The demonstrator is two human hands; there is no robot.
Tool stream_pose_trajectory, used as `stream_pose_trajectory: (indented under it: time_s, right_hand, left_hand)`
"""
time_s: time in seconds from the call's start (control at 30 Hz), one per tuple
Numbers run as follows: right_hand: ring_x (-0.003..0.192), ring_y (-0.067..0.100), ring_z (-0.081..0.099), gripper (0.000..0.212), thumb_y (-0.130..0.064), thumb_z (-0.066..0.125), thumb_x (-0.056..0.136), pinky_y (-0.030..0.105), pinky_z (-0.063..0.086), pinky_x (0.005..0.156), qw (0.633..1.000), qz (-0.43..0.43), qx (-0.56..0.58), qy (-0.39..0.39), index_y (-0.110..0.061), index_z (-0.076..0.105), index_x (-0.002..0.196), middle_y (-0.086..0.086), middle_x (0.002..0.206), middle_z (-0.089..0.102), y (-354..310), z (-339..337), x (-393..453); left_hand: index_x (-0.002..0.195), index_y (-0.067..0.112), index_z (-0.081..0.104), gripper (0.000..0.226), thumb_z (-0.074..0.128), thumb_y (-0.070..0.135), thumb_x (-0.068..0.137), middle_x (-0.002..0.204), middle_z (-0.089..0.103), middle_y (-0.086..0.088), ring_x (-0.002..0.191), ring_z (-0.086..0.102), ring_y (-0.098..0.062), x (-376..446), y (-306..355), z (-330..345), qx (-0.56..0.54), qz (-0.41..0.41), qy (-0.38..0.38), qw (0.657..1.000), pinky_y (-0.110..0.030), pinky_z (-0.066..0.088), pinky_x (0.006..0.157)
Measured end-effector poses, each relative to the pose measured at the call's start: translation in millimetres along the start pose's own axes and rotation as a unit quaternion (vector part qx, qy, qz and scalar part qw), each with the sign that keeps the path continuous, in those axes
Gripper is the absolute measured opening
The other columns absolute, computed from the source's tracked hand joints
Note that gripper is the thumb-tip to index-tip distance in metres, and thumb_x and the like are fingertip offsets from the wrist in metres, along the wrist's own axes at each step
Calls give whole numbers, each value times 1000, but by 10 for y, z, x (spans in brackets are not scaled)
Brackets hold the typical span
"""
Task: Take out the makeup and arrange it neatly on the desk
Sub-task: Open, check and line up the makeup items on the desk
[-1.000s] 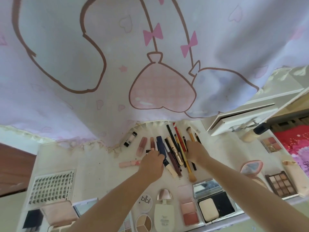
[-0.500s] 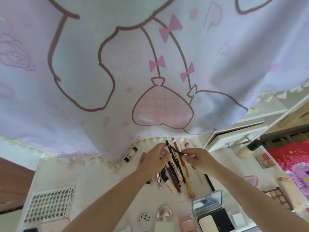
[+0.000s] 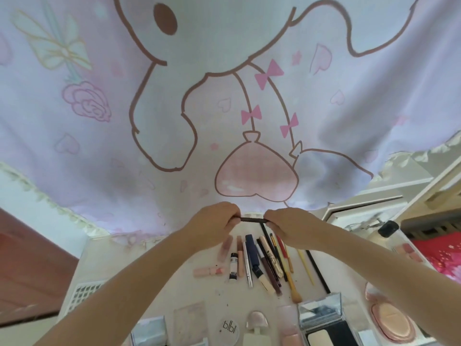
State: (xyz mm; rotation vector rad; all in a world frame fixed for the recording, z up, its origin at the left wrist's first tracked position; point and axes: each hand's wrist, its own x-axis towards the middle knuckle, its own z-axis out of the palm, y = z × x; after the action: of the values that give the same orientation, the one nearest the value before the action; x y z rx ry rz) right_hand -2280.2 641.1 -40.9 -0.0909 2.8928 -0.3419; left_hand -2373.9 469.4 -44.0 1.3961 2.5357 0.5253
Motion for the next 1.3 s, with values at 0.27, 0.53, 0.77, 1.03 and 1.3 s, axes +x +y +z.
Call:
stream_pose_trajectory:
  time_s: [0.27,0.53,0.77,1.03,1.3]
  right_hand:
    - [61,21,41,26,-26,27,98,27,30,59,996,-56,-74,-11,-11,44,110,2,67,44,-59,178,-21]
    - [62,16,46,31,-33,30,98,26,35,58,999,-36,2,8,-17,45,119,11,82,65,7,206,-110]
    - [51,2,39,21,-15,40,93,10,34,49,984,32,172,-18,-10,56,106,-10,61,45,80,236,-196]
    - [93,22,63,25,-17,48,91,26,49,85,968,149,204,6,-10,54,114,8,104,67,323,755,-260]
    - [99,24,57,25,-18,46,86,25,42,74,931,329,159,-10,-3,63,97,11,103,64,705,1309,-48]
  left_hand:
    - [95,7,51,28,28,21,99,79,48,-4,75,44,-17,-138,77,143,65,28,-122,990,-26,36,72]
    - [102,7,52,31,27,25,99,99,57,-7,89,53,-21,-93,70,179,107,54,-95,988,-20,31,70]
    - [112,12,55,30,33,25,98,106,57,-4,98,52,-18,-56,39,337,44,32,-98,994,-22,37,80]
    - [115,15,59,26,43,19,95,110,47,-5,105,39,-22,327,82,836,129,60,-102,985,-29,35,82]
    - [121,10,57,39,45,-3,86,127,45,-12,116,37,-29,1149,295,1453,260,167,-194,931,-38,33,92]
